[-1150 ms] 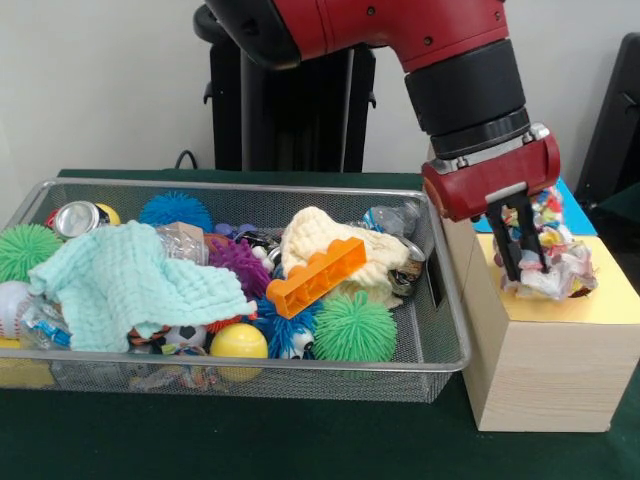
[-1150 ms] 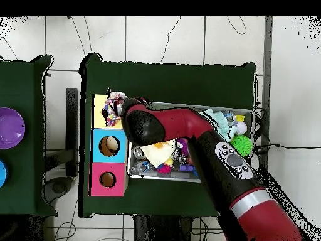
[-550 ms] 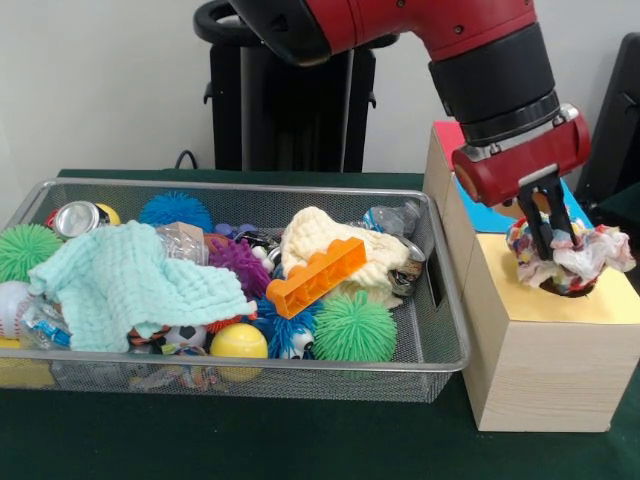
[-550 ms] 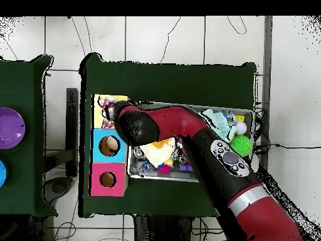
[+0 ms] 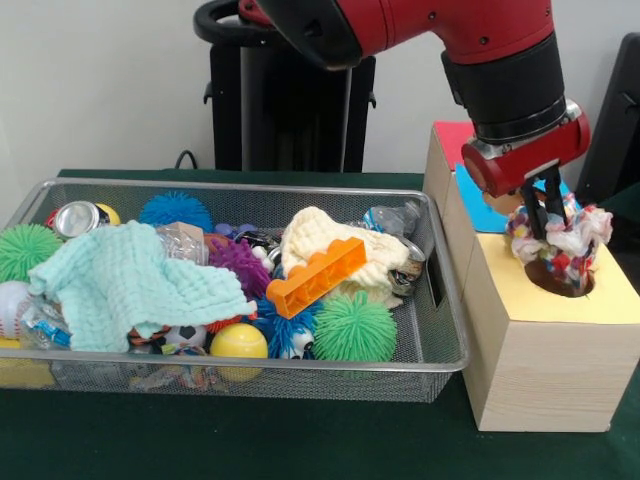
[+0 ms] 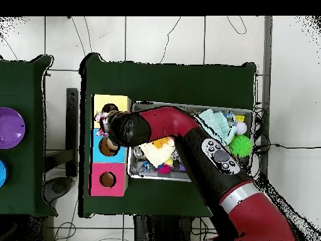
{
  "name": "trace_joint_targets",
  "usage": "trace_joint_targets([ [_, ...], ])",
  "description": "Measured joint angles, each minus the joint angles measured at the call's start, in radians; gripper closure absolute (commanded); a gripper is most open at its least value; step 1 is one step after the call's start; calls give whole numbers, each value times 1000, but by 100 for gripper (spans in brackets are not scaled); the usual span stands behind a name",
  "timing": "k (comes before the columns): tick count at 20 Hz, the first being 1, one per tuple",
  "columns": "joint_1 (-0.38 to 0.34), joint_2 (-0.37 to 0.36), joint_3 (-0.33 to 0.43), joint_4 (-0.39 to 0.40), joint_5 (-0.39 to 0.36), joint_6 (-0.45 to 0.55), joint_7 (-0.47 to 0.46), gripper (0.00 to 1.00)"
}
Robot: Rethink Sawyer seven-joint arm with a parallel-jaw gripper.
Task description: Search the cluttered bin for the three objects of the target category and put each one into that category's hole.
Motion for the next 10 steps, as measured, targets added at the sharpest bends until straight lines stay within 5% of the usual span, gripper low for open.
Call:
trace_joint_targets([
  [10,3,20,0,0,-6,-18,0,100],
])
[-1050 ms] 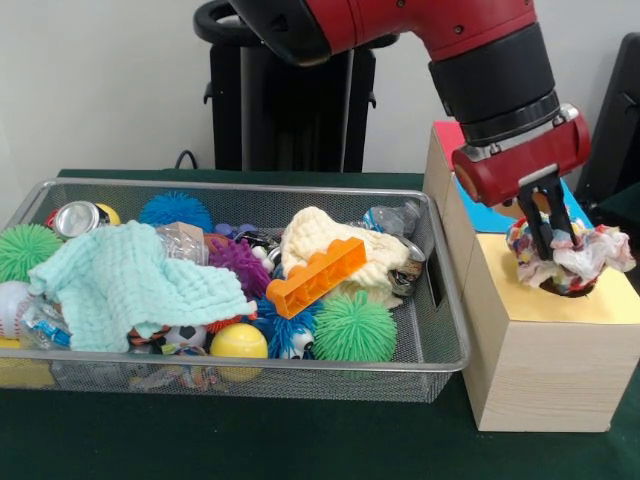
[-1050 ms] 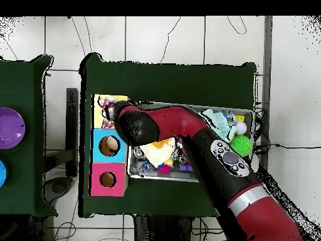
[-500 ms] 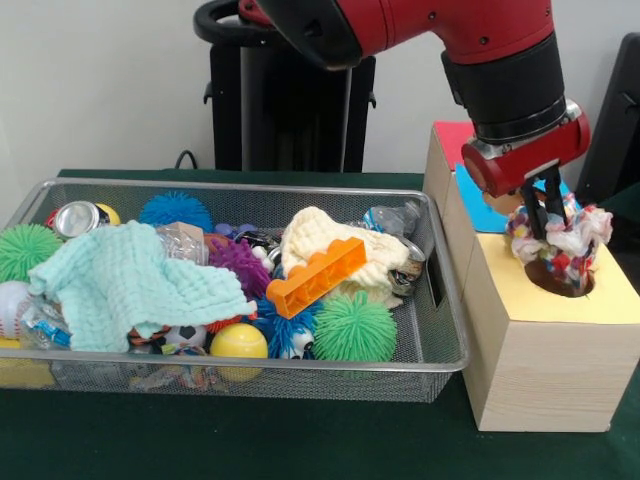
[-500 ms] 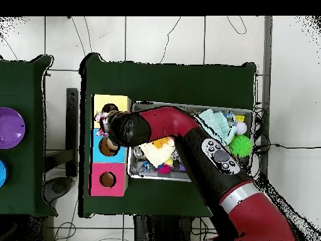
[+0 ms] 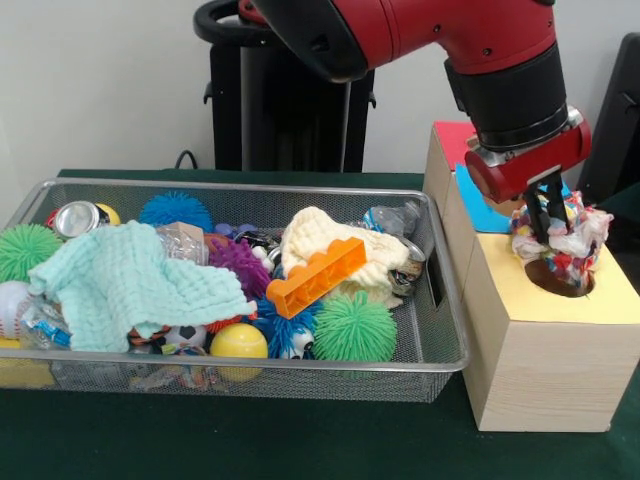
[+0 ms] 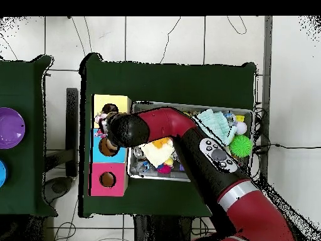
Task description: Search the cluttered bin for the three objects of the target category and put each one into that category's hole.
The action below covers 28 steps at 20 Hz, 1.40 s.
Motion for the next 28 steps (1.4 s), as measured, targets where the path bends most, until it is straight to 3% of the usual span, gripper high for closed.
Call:
trace_joint_targets([
  [16,9,-4,-11,-1,-90,-226,0,100],
  [21,40,-4,-47,-12,-91,-200,0,100],
  [28,87,-4,-87,-61,-81,-46,0,100],
])
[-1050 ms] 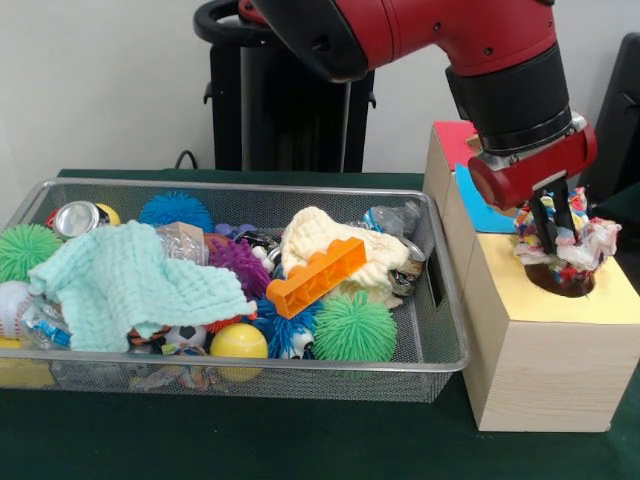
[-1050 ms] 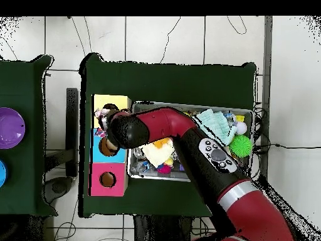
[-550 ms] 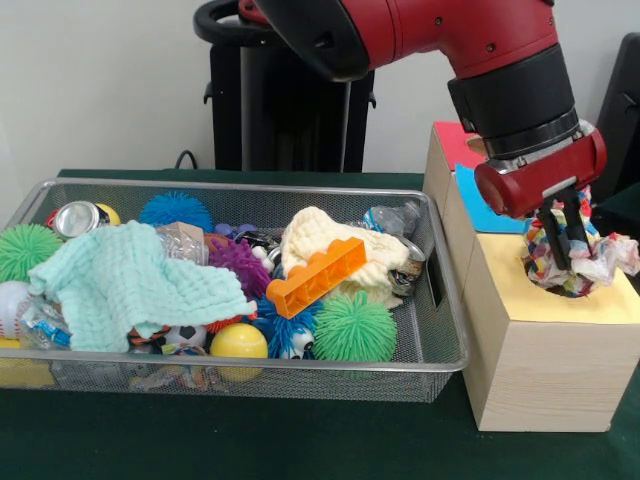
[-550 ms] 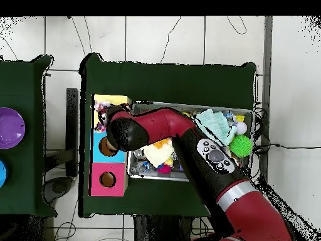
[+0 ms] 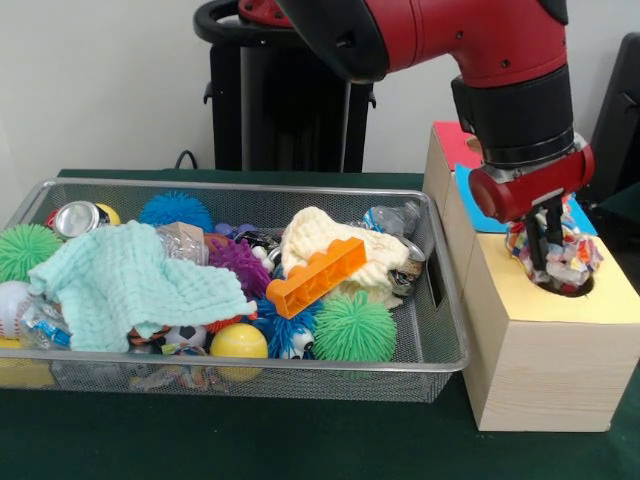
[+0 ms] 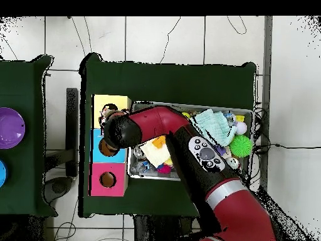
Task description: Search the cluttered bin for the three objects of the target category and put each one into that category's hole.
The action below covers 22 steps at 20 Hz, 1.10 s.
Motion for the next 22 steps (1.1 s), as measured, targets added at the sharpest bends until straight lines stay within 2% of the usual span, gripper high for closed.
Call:
trace_joint_targets([
  [5,6,0,-1,-18,2,36,0,100],
  [11,6,0,-1,-21,0,27,0,100],
  [22,5,0,-4,-21,-8,-113,0,100],
])
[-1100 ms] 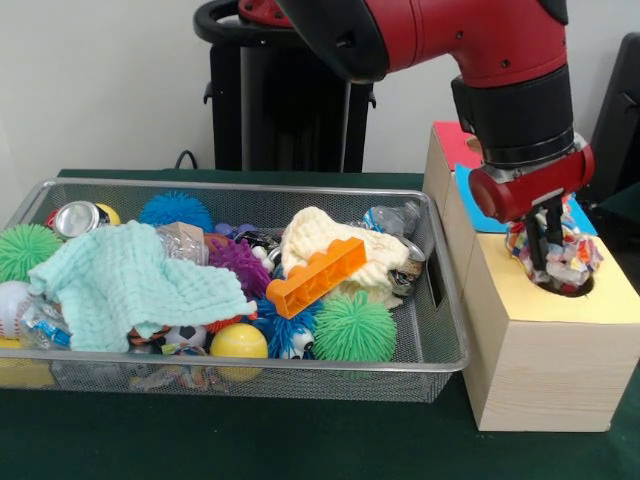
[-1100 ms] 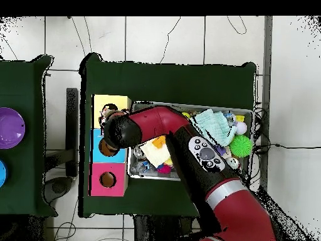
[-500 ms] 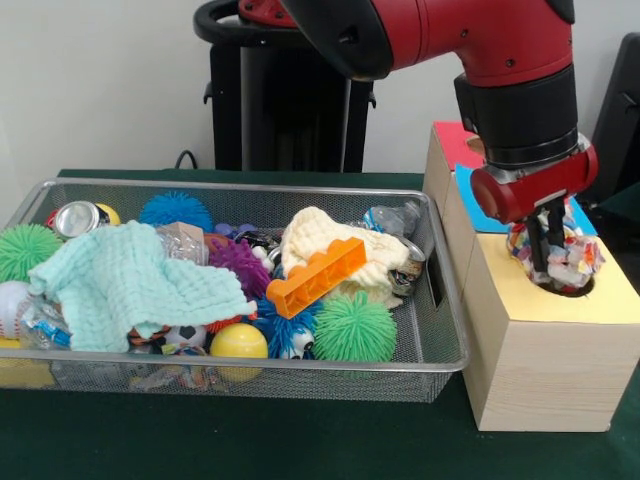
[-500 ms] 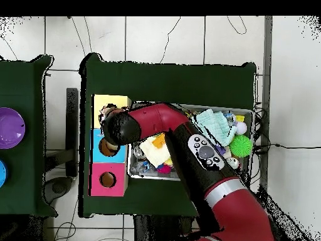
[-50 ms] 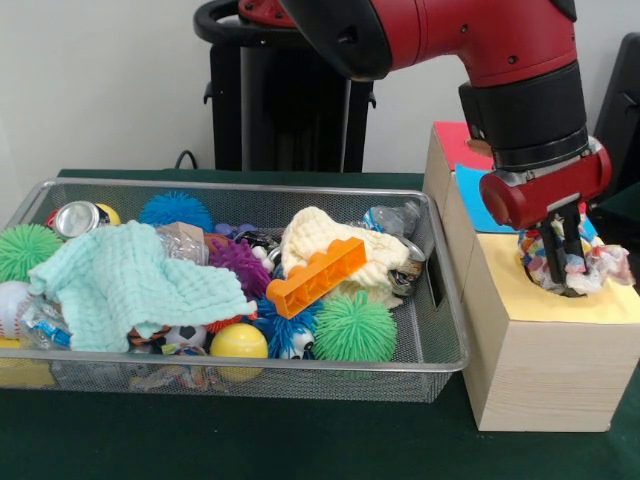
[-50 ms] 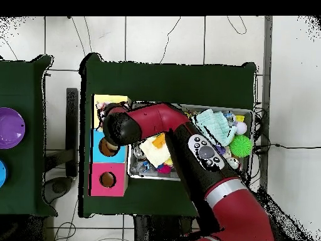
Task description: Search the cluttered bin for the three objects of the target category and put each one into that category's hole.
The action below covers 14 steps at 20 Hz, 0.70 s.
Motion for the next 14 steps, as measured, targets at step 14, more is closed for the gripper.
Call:
trace_joint_targets([
  [14,44,4,-54,-59,8,124,0,100],
])
